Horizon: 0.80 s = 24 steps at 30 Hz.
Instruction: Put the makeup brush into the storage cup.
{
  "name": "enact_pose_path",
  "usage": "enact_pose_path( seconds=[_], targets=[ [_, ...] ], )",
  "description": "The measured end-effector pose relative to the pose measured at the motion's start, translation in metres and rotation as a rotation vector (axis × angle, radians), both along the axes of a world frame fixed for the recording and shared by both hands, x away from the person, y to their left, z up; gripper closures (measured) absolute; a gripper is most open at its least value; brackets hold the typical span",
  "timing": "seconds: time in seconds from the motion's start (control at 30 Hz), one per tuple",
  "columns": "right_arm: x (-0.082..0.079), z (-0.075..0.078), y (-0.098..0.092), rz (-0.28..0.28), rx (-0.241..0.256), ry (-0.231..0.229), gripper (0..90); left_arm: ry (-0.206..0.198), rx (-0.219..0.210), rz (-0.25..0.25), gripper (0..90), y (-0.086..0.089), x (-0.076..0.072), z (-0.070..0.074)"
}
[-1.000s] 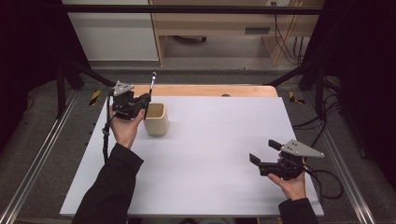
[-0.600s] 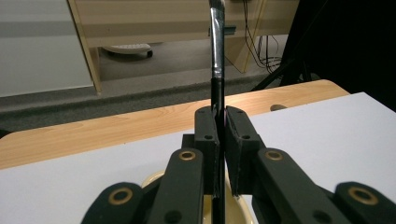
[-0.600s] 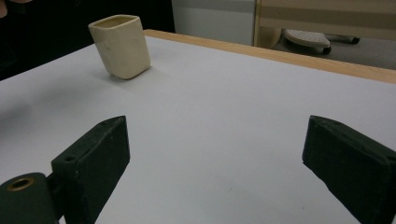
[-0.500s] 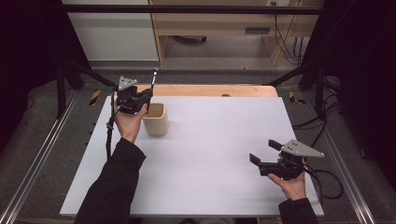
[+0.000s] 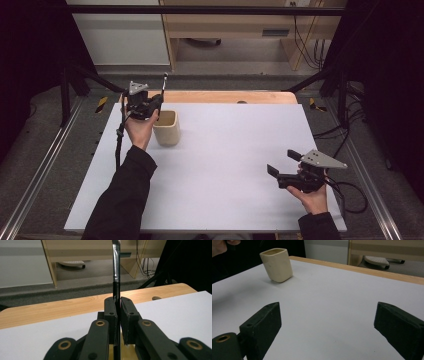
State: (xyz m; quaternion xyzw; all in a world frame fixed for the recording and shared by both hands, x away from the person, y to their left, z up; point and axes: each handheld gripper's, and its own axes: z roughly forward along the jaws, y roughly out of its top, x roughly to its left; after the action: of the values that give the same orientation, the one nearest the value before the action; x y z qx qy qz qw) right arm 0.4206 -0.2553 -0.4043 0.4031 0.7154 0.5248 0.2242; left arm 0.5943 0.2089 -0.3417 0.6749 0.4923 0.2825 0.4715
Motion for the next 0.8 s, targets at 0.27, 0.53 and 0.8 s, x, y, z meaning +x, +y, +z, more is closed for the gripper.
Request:
enact_pose_path(
  seconds=[0.27,0.53,0.8],
  targets=[
    [0.000,0.001,-0.001,0.001,-0.002,-0.002,7.7,-0.009,-0.001,-0.004,84.1,-0.005,0.005,0.004],
    [-0.001,0.001,-0.001,0.001,0.001,-0.003,7.7,-0.009,0.002,0.003,84.0,-0.006,0.012,-0.003],
    [-0.001,0.001,-0.001,0.002,0.000,-0.003,7.7,0.000,0.024,0.010,84.1,-0.007,0.017,-0.011]
  ],
)
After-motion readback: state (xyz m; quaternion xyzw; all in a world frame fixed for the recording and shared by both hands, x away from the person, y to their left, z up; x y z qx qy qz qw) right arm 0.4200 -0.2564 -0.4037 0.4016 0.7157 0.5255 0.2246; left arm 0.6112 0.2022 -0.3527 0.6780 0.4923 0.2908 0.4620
